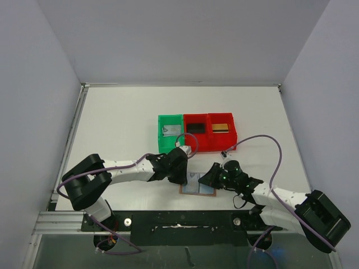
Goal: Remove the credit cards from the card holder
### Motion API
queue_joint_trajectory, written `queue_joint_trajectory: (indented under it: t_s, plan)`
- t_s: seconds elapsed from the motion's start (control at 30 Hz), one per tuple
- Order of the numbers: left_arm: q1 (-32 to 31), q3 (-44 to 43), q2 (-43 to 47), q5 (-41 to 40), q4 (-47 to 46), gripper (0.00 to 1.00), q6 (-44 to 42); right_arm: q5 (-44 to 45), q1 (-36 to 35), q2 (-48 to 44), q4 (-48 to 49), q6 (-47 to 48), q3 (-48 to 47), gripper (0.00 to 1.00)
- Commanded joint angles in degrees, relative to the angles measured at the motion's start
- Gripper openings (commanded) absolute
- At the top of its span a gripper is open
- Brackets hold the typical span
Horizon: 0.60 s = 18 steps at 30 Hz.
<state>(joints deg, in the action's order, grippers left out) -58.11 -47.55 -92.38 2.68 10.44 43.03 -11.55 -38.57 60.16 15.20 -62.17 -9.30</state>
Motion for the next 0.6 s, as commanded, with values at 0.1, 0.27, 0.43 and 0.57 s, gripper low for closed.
queue_joint_trajectory:
  t_s: [0.1,0.27,0.43,0.57]
  plan:
    - [-0.43,0.16,-0.43,-0.30,0.03,0.00,-0.96,0.87,-0.14,2.89,-3.21,1.19,-2.39,0.25]
    - [-0.43,0.51,-0.44,0.52,-0.78,0.00,-0.80,1.81,-2.73,7.16,-1.99,1.82,-4.46,0.33]
    - [-0.43,0.92,-0.31,0.70,-1.03,0.00,-0.71,3.61,-5.33,11.27,0.44,0.72,-6.27,0.21]
    - [-0.43,1.16,-0.07,0.51,-0.97,0.00,-0.68,3.92,-5.64,10.16,2.37,-0.18,-5.43,0.02]
